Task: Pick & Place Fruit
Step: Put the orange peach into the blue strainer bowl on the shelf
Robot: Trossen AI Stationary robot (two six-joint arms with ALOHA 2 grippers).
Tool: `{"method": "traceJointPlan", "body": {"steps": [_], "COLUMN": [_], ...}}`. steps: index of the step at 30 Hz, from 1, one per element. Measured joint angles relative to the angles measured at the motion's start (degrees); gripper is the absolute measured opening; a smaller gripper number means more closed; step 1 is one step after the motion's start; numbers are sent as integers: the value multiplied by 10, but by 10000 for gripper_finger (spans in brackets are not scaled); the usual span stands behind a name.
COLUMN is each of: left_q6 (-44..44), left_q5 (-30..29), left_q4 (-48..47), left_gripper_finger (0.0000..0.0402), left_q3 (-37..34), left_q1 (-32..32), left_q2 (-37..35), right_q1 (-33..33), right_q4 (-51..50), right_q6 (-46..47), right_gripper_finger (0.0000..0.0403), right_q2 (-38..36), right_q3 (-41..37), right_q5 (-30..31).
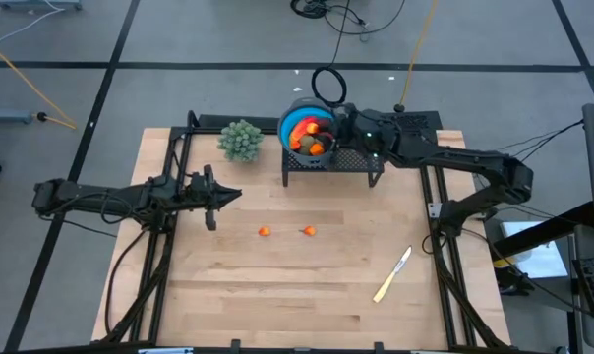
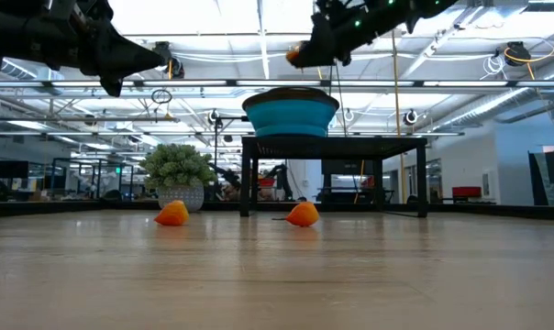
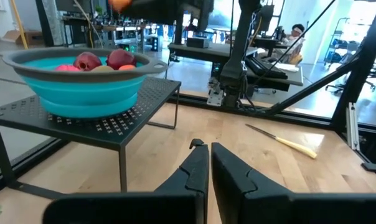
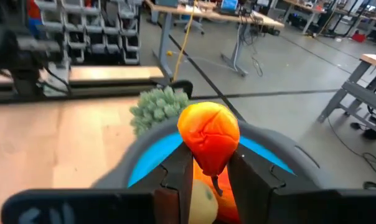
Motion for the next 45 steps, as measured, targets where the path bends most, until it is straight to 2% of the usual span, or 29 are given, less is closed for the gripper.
{"method": "traceJointPlan", "body": {"steps": [10, 28, 45], "left_q6": [4, 1, 1], "left_q5": [0, 0, 0], "left_q4": [-24, -28, -28], "left_gripper_finger": [21, 21, 21], "left_q3": [0, 0, 0], "left_q1": [0, 0, 0], "left_q2": [-22, -22, -22], "right_q1": [-40, -47, -47], "right_q4": [-44, -82, -93], "right_q6": [-25, -23, -4], "right_gripper_finger": [82, 83, 117], "right_q2": [51, 44, 44], "right_q3": [6, 6, 6], "right_q5": [4, 2, 0]}}
